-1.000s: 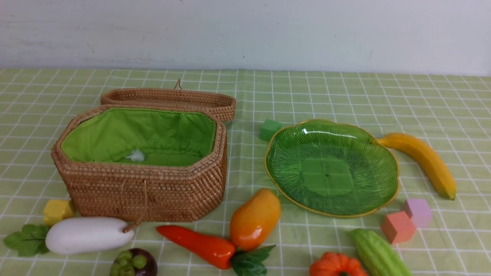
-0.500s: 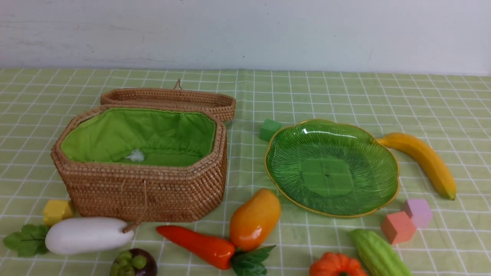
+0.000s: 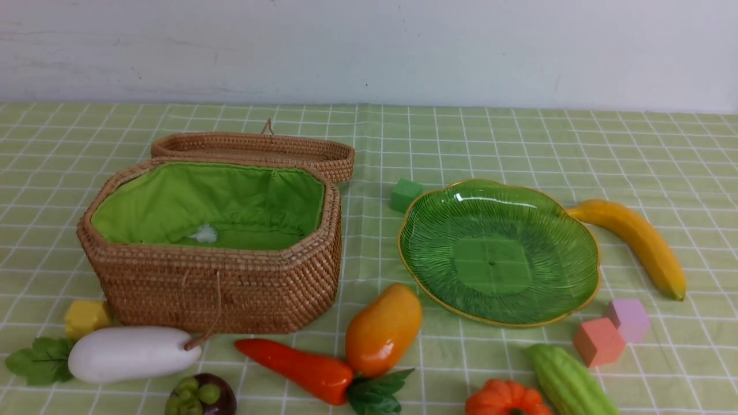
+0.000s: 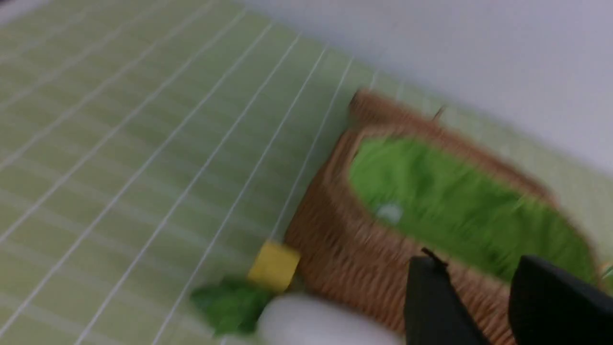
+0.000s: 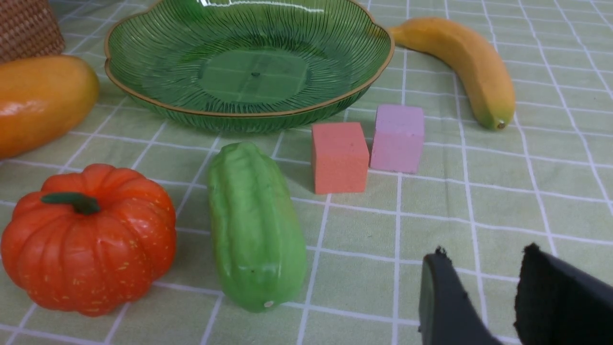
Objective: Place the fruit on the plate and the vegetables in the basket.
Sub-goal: Grab a mangosteen with your left arm and put it on the plate on the right
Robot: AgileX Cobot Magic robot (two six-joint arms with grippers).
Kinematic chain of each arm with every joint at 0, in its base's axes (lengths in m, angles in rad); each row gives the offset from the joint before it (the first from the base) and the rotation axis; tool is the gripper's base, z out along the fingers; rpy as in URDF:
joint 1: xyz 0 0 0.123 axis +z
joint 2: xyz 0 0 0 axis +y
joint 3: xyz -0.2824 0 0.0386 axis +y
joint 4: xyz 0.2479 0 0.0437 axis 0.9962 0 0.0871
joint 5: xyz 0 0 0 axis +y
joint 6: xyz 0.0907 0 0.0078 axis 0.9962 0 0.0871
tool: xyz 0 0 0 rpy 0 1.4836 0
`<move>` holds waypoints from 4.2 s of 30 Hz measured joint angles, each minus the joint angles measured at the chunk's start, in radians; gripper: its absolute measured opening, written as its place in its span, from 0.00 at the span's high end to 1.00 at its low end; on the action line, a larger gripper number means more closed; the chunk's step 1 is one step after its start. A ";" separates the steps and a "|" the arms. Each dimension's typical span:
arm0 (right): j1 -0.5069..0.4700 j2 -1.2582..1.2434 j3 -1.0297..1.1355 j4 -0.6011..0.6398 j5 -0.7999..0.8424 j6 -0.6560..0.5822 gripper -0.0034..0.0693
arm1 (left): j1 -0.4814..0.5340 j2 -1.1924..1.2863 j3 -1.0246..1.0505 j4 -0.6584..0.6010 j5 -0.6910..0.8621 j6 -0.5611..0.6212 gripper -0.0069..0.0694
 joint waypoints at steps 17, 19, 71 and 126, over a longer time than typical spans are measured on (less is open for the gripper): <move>0.000 0.000 0.000 0.000 0.000 0.000 0.62 | -0.189 0.469 -0.074 -0.446 0.317 0.600 0.47; 0.000 0.000 0.000 0.000 0.000 0.000 0.62 | -0.261 0.496 -0.074 -0.346 0.313 0.540 0.37; 0.000 0.000 0.001 0.000 -0.004 0.000 0.62 | -0.418 0.615 -0.083 -0.155 0.190 0.177 0.20; 0.000 0.000 0.010 -0.041 -0.059 0.000 0.62 | -0.160 0.876 -0.634 -0.152 0.185 0.143 0.20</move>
